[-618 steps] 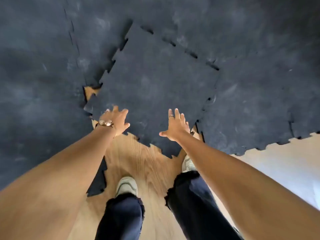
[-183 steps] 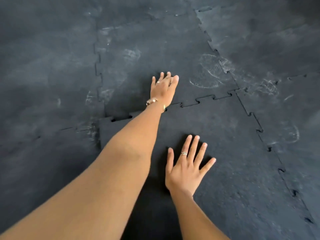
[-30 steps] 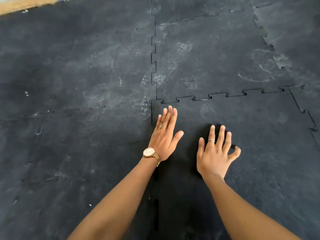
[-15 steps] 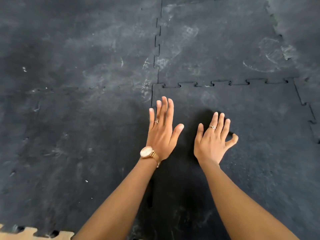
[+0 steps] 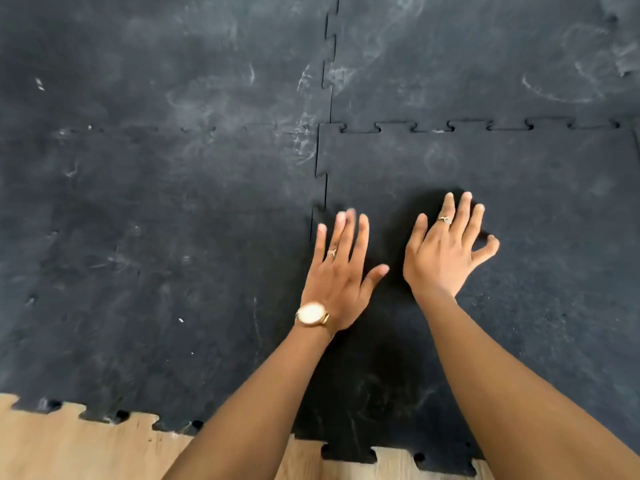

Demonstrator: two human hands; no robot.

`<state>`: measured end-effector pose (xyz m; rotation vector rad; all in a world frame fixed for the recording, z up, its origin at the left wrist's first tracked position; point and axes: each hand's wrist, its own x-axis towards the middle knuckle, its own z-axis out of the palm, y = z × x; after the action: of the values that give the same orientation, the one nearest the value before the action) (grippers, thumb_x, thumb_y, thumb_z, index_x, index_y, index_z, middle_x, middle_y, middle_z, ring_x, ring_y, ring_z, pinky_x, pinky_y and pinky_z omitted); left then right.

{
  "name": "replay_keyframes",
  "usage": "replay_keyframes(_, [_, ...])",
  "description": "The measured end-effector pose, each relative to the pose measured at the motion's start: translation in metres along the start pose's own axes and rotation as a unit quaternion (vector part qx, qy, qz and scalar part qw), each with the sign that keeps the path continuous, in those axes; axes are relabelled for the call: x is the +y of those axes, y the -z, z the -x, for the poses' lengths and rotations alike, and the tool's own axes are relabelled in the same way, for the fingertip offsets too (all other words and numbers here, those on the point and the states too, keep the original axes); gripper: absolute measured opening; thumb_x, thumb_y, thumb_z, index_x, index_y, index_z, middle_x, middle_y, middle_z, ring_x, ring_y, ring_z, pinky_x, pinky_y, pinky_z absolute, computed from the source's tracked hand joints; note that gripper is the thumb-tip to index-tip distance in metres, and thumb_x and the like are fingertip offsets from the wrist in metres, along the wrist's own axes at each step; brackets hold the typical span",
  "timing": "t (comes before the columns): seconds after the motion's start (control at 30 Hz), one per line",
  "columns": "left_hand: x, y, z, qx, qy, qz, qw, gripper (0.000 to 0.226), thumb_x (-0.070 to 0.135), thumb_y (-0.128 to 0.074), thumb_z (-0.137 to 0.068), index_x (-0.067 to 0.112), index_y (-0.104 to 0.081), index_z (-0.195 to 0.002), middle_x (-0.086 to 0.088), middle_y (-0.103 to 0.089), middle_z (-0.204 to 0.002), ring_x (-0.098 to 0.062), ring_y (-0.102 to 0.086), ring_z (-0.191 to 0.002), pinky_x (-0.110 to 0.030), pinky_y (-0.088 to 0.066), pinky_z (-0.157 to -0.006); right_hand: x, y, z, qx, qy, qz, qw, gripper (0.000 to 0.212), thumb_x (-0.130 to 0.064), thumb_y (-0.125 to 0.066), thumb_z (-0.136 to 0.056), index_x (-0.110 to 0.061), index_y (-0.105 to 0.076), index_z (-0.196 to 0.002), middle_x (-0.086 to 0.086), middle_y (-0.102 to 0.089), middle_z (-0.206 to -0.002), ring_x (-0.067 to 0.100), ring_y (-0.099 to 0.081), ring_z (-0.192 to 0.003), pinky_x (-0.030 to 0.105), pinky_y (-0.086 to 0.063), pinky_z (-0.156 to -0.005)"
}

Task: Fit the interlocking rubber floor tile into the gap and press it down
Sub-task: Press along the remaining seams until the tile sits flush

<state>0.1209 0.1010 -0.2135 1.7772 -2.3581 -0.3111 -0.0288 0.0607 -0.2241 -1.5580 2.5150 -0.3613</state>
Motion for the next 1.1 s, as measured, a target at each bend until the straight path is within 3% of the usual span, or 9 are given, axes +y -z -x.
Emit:
replay_keyframes(0.07, [-0.001,-0.007,0.003,-0.029,-0.002,-0.034,0.999,0.068,0.051,-0.023,-0.102,0.015,-0.003,-0.155,-0.017,-0.006,-0.162,-0.029,-0.001,-0.151,-0.051,-0.003,-0.122,0.0,0.001,0.0,-0.002,0.003,0.006,1.0,0.055,-0.038,-0.029,-0.103,-0.012,-0.028,-0.151,0.007,-0.019,-0.163,0.026,-0.011,-0.151,0.059,-0.01,-0.112])
replay_keyframes(0.2, [0.002,0.005,0.0,-0.037,-0.008,0.01,0.999,0.068,0.052,-0.022,-0.102,0.017,0.001,-0.155,-0.014,-0.003,-0.163,-0.025,0.004,-0.151,-0.052,-0.008,-0.121,-0.001,0.008,0.002,-0.016,0.001,-0.002,1.0,0.055,-0.037,-0.03,-0.103,-0.012,-0.029,-0.151,0.007,-0.019,-0.163,0.026,-0.011,-0.151,0.061,-0.012,-0.112])
replay_keyframes(0.4, [-0.005,-0.001,0.029,-0.041,-0.008,-0.023,0.999,0.07,0.055,-0.026,-0.099,0.017,-0.011,-0.156,-0.014,-0.005,-0.163,-0.026,0.003,-0.151,-0.05,-0.002,-0.122,0.0,0.0,-0.001,0.017,0.002,0.005,1.0,0.054,-0.037,-0.032,-0.103,-0.011,-0.031,-0.15,0.008,-0.023,-0.162,0.027,-0.014,-0.15,0.059,-0.012,-0.111])
replay_keyframes(0.63, [0.006,0.008,0.043,-0.045,0.016,0.047,0.998,0.073,0.052,-0.03,-0.099,0.016,-0.002,-0.156,-0.01,0.008,-0.163,-0.023,0.014,-0.15,-0.045,0.007,-0.122,-0.001,0.005,0.002,0.0,-0.001,-0.004,1.0,0.055,-0.037,-0.03,-0.103,-0.012,-0.03,-0.151,0.007,-0.02,-0.163,0.027,-0.011,-0.151,0.061,-0.01,-0.112])
replay_keyframes(0.8, [0.019,-0.005,0.067,-0.081,0.006,-0.032,0.996,0.076,0.061,-0.024,-0.097,0.017,-0.008,-0.156,-0.015,0.002,-0.163,-0.028,0.007,-0.151,-0.05,0.0,-0.122,-0.001,-0.001,0.0,0.007,-0.004,0.021,1.0,0.056,-0.038,-0.026,-0.102,-0.013,-0.028,-0.152,0.007,-0.019,-0.163,0.027,-0.012,-0.151,0.06,-0.01,-0.112])
replay_keyframes(0.97, [0.026,0.008,0.081,-0.057,0.044,0.102,0.992,0.075,0.054,-0.033,-0.098,0.012,-0.009,-0.156,-0.014,0.003,-0.163,-0.027,0.008,-0.151,-0.048,-0.004,-0.122,-0.001,0.007,-0.001,-0.012,-0.006,0.014,1.0,0.056,-0.039,-0.025,-0.102,-0.013,-0.026,-0.153,0.007,-0.017,-0.163,0.027,-0.01,-0.151,0.061,-0.01,-0.113])
replay_keyframes(1.1, [0.032,-0.006,0.111,-0.088,0.006,0.001,0.996,0.077,0.06,-0.031,-0.097,0.015,-0.011,-0.156,-0.015,-0.003,-0.163,-0.028,0.001,-0.151,-0.049,-0.009,-0.122,-0.002,0.0,0.0,0.006,0.002,0.026,1.0,0.056,-0.039,-0.026,-0.102,-0.013,-0.028,-0.152,0.007,-0.02,-0.163,0.027,-0.013,-0.15,0.06,-0.011,-0.112])
